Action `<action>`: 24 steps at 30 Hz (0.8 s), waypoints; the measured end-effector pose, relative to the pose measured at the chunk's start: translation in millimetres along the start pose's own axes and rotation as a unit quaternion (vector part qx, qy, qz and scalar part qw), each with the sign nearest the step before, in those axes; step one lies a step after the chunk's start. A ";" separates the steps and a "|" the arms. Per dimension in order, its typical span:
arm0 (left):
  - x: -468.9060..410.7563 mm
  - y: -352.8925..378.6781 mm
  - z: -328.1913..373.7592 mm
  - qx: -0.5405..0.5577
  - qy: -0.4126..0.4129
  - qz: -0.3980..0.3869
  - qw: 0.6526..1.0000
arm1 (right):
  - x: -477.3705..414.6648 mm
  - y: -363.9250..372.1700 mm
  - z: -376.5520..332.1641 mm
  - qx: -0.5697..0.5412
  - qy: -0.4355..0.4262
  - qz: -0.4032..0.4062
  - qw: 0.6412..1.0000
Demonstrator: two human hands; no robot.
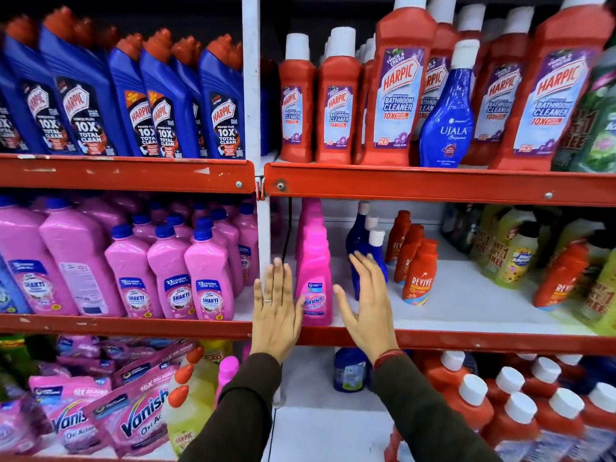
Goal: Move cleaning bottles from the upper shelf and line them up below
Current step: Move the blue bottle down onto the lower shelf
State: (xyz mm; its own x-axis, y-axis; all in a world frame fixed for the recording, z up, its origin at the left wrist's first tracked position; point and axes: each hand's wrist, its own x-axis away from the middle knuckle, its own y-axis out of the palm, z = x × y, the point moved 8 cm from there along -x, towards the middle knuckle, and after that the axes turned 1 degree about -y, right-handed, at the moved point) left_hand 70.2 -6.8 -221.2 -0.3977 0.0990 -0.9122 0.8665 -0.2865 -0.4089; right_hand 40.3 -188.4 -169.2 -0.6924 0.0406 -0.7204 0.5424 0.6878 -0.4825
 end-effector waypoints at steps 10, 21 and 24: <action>-126.1 -60.6 78.1 0.045 0.037 0.073 0.996 | -41.1 -102.5 -35.8 0.137 -0.077 0.161 0.974; -212.4 -76.6 108.4 0.018 0.048 0.112 0.992 | -134.1 -192.6 -52.6 0.092 -0.084 0.201 0.972; -214.4 -71.0 108.4 0.003 0.059 0.106 0.993 | -165.9 -204.8 -42.8 0.068 -0.016 0.156 0.985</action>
State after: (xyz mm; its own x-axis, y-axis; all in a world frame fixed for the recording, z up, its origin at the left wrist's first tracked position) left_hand 61.2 -111.1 6.4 -0.1688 0.1462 -0.9747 0.9247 -0.3189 -0.2080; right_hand 23.7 -305.0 70.5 -0.4667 0.2101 -0.8591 0.7874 0.5410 -0.2954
